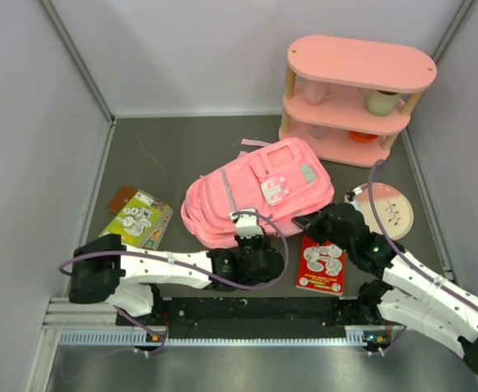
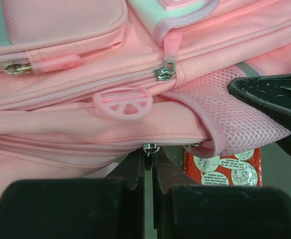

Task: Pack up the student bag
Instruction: Unzip the student bag at the center of the board.

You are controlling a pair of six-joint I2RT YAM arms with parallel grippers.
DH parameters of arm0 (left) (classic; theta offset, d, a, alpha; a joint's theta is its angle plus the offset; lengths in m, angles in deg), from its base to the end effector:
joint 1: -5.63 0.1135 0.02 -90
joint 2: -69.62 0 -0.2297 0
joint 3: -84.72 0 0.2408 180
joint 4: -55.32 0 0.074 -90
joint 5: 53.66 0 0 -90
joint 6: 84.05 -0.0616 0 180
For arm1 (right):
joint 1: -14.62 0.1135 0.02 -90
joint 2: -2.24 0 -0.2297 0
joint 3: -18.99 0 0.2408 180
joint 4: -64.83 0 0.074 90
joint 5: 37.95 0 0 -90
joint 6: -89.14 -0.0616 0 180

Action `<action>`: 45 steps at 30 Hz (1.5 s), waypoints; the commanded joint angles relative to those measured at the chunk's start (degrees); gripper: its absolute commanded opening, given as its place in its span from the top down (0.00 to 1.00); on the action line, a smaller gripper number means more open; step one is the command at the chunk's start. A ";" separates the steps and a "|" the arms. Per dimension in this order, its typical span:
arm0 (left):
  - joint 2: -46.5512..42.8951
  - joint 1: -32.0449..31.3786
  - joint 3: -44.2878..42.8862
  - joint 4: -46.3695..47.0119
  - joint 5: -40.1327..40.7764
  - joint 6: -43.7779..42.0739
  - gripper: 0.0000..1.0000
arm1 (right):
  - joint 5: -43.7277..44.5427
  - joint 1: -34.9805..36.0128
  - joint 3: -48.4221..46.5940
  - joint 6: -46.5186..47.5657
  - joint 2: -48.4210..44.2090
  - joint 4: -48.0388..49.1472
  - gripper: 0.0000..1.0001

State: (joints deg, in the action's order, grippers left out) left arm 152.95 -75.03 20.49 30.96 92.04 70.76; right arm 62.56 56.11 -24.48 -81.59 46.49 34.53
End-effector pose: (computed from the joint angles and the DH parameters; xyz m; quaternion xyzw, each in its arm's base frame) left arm 0.0989 -0.2875 0.1881 -0.0708 0.8299 -0.2062 0.5135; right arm 0.1659 0.1317 0.2010 0.3336 0.8016 0.3903 0.3064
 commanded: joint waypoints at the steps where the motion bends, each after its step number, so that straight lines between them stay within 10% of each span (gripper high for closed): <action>1: -5.10 1.56 3.91 -0.70 3.72 0.14 1.00 | 0.93 -2.46 -1.90 5.92 -0.92 0.94 1.00; 18: -24.96 1.12 21.50 3.51 -21.21 -11.81 1.00 | -10.06 -17.50 -9.62 34.13 13.83 2.25 1.00; 29: -15.75 -2.48 17.02 12.03 -28.28 -15.77 1.00 | -13.31 -20.56 -24.40 41.27 35.09 -0.56 1.00; 36: -13.11 -0.38 14.21 12.83 -19.05 -10.77 1.00 | -18.59 -23.74 -20.47 41.36 31.29 -0.91 0.12; 45: -11.52 0.86 11.39 14.42 -19.05 -14.01 1.00 | -26.41 -20.85 -0.52 25.99 6.13 2.52 0.09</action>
State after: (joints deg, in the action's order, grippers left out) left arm 141.43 -74.59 35.95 40.47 70.75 58.68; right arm 40.24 32.59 -31.62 -47.27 60.30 33.48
